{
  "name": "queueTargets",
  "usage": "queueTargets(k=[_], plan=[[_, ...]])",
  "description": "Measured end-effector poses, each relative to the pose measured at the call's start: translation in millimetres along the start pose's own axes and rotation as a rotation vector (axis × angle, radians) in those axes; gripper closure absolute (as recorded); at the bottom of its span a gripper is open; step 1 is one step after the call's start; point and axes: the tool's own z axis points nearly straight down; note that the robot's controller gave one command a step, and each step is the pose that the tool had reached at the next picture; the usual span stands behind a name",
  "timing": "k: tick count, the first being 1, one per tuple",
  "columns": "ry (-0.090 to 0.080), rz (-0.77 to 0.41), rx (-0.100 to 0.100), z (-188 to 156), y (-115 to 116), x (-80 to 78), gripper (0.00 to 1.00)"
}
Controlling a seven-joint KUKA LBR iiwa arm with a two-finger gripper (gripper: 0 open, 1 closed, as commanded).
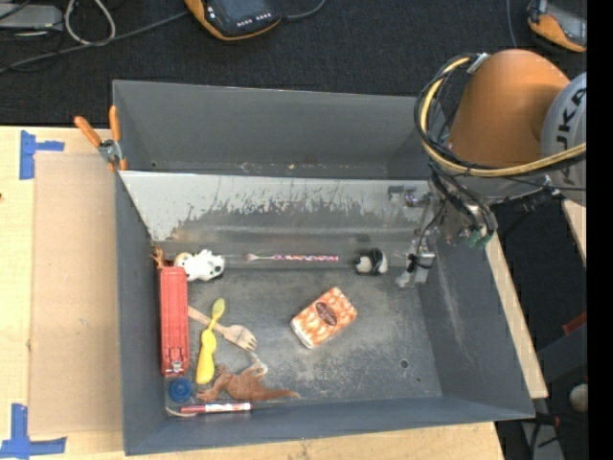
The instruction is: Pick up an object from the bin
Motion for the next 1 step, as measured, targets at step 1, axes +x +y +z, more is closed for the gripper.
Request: queueTargets(k=[1], plan=[[-0.008, -0.002, 0.001, -4.9, 0.3, -1.5, 0.00]])
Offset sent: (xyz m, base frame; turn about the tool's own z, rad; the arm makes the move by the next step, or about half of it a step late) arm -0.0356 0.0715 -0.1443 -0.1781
